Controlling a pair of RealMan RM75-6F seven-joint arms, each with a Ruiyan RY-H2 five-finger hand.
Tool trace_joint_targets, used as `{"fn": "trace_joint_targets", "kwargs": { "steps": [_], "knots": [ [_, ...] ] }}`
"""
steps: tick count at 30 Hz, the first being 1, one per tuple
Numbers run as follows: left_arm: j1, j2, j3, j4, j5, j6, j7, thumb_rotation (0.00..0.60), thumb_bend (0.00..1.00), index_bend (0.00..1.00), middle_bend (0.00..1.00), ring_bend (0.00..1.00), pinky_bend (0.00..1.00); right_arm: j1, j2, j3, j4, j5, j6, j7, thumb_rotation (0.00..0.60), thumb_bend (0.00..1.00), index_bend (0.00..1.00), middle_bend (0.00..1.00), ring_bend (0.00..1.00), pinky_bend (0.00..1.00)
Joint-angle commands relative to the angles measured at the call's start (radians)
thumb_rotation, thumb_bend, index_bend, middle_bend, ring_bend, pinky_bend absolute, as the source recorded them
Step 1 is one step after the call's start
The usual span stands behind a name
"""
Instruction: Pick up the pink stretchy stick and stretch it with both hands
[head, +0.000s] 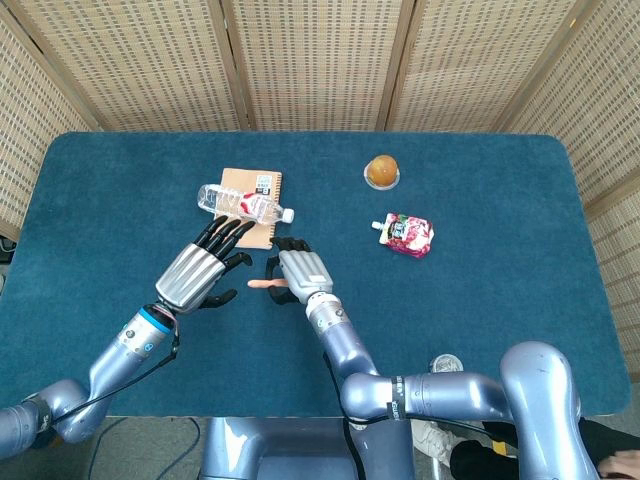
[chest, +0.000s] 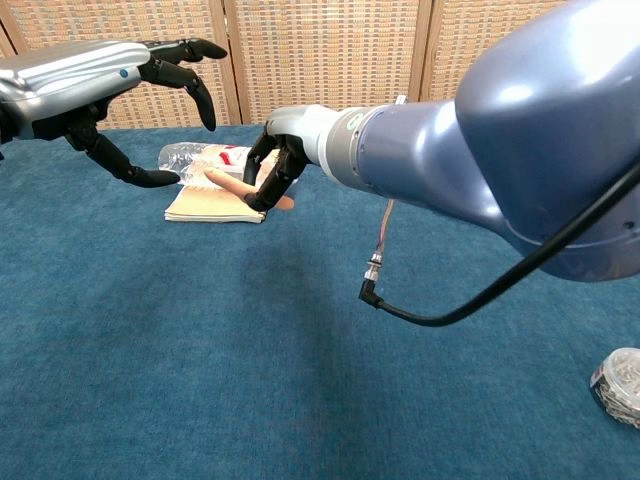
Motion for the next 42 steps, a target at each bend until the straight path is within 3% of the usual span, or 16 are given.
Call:
{"fn": "trace_joint_targets", "kwargs": {
  "steps": [1, 17, 25, 42],
  "knots": [
    [-0.011, -0.017, 0.003, 0.005, -0.018, -0.007, 0.035, 0.600, 0.28, 0.39, 0.00, 0.00, 0.00, -0.001, 0.000, -0.001, 0.001, 0.000, -0.002, 0.001, 0.600, 0.60, 0.64, 0.17, 0.00, 0.00],
    [-0.063, -0.119, 0.020, 0.073, -0.048, -0.029, 0.065, 0.600, 0.30, 0.44, 0.00, 0.00, 0.00, -0.014, 0.001, -0.013, -0.010, -0.008, -0.001, 0.000, 0.600, 0.60, 0.64, 0.17, 0.00, 0.00],
    [-0.077, -0.135, 0.022, 0.065, -0.060, -0.031, 0.092, 0.600, 0.36, 0.48, 0.00, 0.00, 0.00, -0.018, 0.003, -0.014, -0.015, -0.011, 0.001, 0.001, 0.600, 0.60, 0.64, 0.17, 0.00, 0.00],
    [-0.092, -0.164, 0.030, 0.076, -0.094, -0.026, 0.138, 0.600, 0.36, 0.51, 0.00, 0.00, 0.00, -0.030, 0.010, -0.015, -0.021, -0.020, -0.008, 0.012, 0.600, 0.60, 0.65, 0.17, 0.00, 0.00]
  ]
}}
